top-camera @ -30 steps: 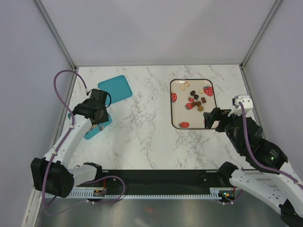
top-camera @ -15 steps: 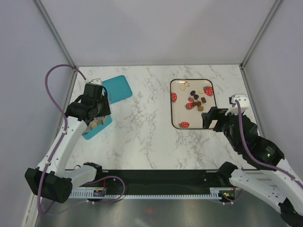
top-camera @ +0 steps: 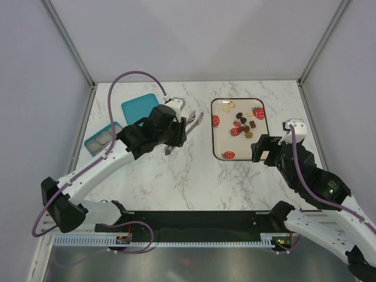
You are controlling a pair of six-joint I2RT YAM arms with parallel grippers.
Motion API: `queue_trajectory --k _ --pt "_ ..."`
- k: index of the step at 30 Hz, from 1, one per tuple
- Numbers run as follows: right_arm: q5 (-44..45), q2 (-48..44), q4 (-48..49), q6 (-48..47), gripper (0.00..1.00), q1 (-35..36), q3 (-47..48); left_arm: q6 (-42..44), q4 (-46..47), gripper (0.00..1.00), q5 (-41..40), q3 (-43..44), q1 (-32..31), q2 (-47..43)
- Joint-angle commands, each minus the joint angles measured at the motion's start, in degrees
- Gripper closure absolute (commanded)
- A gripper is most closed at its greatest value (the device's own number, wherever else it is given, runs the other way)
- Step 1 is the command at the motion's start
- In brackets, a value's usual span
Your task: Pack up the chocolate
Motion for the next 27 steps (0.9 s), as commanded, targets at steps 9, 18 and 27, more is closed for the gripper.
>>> queue_trajectory --k 9,18,27 --pt "4.33 -0.68 -1.97 -1.75 0.06 0.27 4.73 1.16 15.62 0.51 -1.81 12.53 -13.34 19.12" --pt "6.52 -2.17 -1.71 -3.51 0.06 0.26 4.64 2.83 20.55 0.5 0.12 18.42 -18.44 31.96" --pt "7.94 -4.98 -1.36 -3.87 0.06 0.27 3.76 0.98 20.37 0.5 0.12 21.59 -18.71 39.78"
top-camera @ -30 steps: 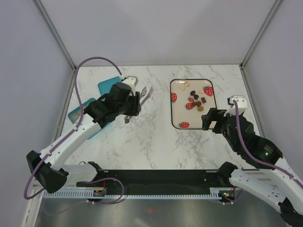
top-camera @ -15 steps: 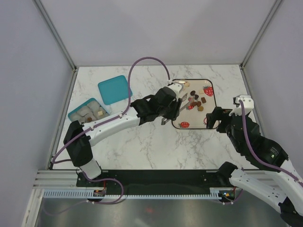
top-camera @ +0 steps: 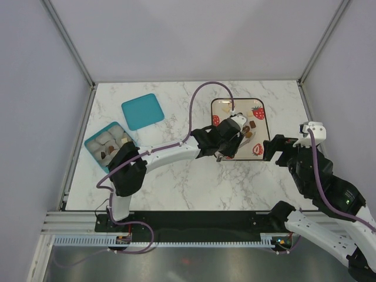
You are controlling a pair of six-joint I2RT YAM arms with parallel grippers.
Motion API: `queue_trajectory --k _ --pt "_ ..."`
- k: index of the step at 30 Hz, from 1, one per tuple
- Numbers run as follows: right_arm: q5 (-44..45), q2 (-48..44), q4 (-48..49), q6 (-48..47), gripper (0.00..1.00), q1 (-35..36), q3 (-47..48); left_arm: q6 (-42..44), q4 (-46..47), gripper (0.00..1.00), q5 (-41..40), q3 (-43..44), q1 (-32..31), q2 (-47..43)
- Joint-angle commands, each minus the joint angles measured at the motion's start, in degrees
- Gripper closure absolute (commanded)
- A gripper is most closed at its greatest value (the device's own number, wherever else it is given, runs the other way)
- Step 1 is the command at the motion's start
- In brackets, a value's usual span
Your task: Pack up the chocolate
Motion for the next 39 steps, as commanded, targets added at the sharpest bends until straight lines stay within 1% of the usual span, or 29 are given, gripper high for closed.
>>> queue_trajectory --k 1,11,26,30,34,39 --pt "2.06 -1.09 0.57 -0.65 0.06 0.35 0.4 0.48 3.3 0.5 -0.14 3.47 -0.09 2.04" --pt "2.68 -1.8 1.01 -1.53 0.06 0.35 0.13 1.09 2.95 0.51 -1.28 7.43 -0.09 9.07" --pt "2.15 -1.27 1.01 -1.0 0.06 0.35 1.01 1.88 2.33 0.54 -2.61 9.1 -0.09 11.45" --pt "1.89 -1.1 0.92 -0.74 0.06 0.35 1.1 1.88 1.98 0.57 -2.25 8.58 -0.09 10.84" --pt "1.1 -0.57 0.74 -0.04 0.06 0.27 1.01 1.97 1.98 0.59 -2.78 6.3 -0.09 8.64" --pt "0.48 0.66 0.74 0.75 0.06 0.35 1.19 1.1 1.72 0.61 -2.78 2.17 -0.09 3.37"
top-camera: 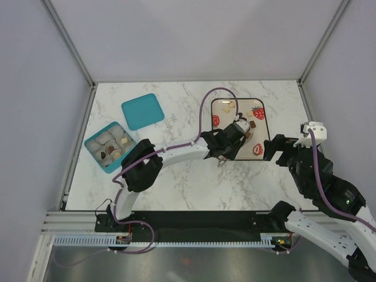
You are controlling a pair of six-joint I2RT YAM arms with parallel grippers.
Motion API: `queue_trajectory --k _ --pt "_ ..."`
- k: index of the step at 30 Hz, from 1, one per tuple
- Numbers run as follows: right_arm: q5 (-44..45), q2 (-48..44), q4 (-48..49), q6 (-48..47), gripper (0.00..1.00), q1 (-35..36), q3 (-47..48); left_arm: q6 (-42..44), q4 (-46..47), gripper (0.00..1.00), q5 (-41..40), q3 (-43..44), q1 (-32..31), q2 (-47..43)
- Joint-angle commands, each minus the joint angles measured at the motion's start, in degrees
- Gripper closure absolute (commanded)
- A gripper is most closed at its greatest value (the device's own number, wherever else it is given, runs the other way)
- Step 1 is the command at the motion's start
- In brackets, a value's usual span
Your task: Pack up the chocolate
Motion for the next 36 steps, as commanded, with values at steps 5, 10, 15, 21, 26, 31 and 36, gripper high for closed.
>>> queue_trajectory --k 5,10,15,21,26,31,36 --pt "-3.12 2.52 0.63 2.42 0.07 0.35 2.26 0.22 1.08 0.62 -1.78 -7.59 -0.13 -13.49" --pt "-5.05 3.23 0.63 4.62 0.07 0.27 2.35 -1.19 0.91 0.63 -3.35 -15.57 -0.13 -23.58" --pt "-6.54 4.54 0.72 6.11 0.07 0.26 2.17 -1.72 -4.35 0.62 -8.88 -18.93 0.74 -31.16" --pt "-7.87 5.78 1.77 5.94 0.07 0.35 1.91 -1.45 -7.88 0.62 -12.76 -21.56 6.18 -39.6" --pt "-8.66 5.08 3.27 5.15 0.07 0.26 0.51 -1.54 -9.88 0.62 -13.2 -24.99 17.41 -46.62" --pt "-7.78 3.76 3.36 3.75 0.07 0.35 -0.81 -3.56 -16.04 0.62 -6.96 -28.77 28.85 -51.82" --pt "-9.0 2.88 4.58 2.69 0.07 0.35 -1.34 -1.98 -19.04 0.62 -6.78 -30.79 40.28 -54.1"
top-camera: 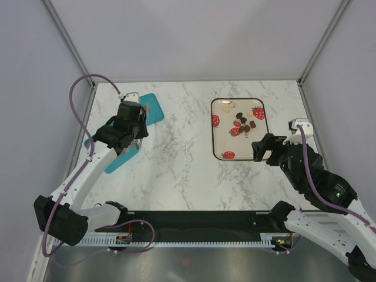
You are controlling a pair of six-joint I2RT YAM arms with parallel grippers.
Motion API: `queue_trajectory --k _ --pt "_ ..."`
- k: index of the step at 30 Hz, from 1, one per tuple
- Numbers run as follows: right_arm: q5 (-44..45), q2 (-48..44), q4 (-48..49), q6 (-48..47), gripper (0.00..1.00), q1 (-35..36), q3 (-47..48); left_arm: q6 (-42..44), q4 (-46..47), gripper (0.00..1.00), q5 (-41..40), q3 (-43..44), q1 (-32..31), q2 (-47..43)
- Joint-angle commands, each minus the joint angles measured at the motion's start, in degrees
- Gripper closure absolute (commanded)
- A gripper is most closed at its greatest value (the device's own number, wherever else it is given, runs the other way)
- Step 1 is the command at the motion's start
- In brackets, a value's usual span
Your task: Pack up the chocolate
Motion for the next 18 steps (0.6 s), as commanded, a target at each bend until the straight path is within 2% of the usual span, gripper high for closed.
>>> queue_trajectory --k 1,7,18 --pt "-1.18 -0.68 2.95 -1.51 0.07 0.27 -0.42 -0.15 -2.47 0.62 1.04 -1.33 5.45 -2.44" --pt "-1.19 -0.86 3.83 -2.83 0.07 0.26 -1.39 -1.37 -2.65 0.62 3.31 -4.24 15.64 -3.75" --pt "-0.31 -2.44 3.74 -4.59 0.06 0.27 -2.01 -3.22 -1.43 0.6 0.78 -7.05 20.05 -3.41"
